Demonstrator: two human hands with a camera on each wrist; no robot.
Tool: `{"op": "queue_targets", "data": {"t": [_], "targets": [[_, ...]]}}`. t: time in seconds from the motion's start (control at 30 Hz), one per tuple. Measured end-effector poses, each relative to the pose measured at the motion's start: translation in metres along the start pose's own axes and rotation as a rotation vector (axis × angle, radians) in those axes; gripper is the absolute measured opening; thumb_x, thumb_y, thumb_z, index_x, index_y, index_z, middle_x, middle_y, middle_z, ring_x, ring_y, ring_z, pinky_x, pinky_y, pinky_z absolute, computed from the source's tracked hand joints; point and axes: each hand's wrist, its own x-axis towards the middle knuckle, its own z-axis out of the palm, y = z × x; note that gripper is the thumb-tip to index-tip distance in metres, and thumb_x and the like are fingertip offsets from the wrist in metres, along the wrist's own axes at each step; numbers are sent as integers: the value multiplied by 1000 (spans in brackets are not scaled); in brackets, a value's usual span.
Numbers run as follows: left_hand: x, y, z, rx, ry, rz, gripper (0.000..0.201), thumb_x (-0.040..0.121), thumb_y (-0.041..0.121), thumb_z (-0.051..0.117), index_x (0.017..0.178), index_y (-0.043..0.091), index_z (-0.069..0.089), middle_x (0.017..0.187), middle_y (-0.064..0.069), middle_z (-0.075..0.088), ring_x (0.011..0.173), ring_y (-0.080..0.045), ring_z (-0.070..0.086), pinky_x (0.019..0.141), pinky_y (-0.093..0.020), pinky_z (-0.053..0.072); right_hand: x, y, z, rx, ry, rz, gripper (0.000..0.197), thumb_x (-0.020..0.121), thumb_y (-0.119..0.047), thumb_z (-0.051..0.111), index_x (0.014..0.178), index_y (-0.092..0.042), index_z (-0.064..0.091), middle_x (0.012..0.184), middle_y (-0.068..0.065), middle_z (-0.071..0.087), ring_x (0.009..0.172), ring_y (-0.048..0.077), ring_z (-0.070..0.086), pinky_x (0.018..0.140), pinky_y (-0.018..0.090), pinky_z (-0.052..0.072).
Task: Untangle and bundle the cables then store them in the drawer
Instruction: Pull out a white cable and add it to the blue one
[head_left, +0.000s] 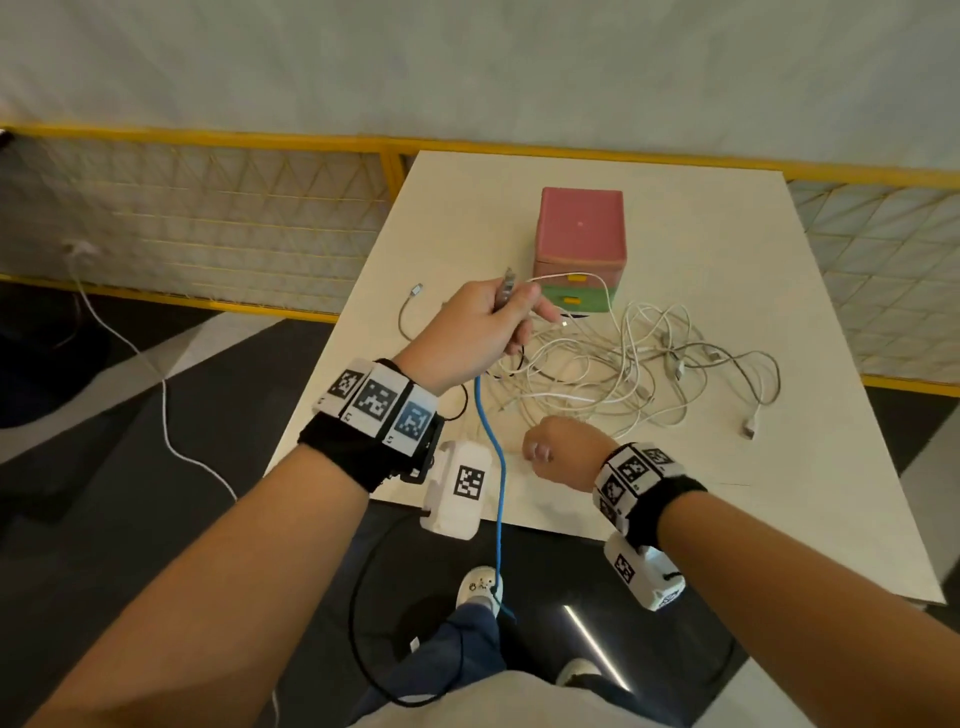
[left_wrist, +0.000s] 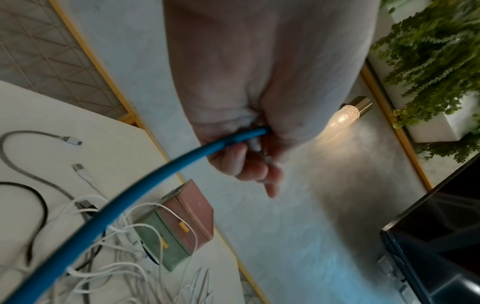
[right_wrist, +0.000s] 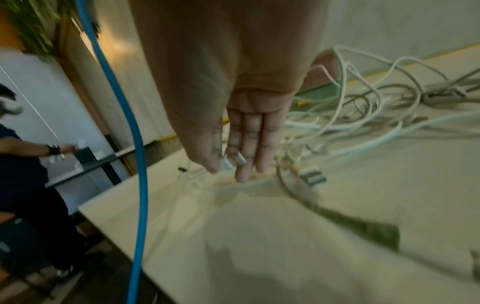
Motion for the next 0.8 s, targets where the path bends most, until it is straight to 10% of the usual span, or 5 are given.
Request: {"op": "queue_targets", "data": {"t": [0.17,0.43,0.67,0.8], "targets": [[18,-21,5,102,-85,-8,31,105,27,39,108,17,69,86,5,66,60,-10,48,65,-25,42,-35,-10,-64,416,363,-156,15,83,-9,65,97,-15,65,85,2,61,72,17,57,70,27,48],[33,-8,34,-89,-255,52,27,105,27,41,104,17,66,63,5,50,53,-8,40,50,-18,34,-56,-16,-110,837,848,-7,36,79,-15,75,94,-27,45,89,-7,53,56,14,57,56,25,50],[46,2,23,-223,-151,164,22,104,25,40,98,13,57,67,1,60,54,-8,45,54,-18,42,-44,-19,-102,1185,424,-62,25,100,-17,41,118,-3,52,106,16,62,69,32,64,71,39,55],[51,8,15,-340,-66,239,21,106,19,32,96,13,50,66,-4,44,63,-23,48,74,-36,55,-35,-24,-99,1055,303,-131,24,103,-19,34,100,-2,50,90,8,54,70,29,63,70,38,53]]}}
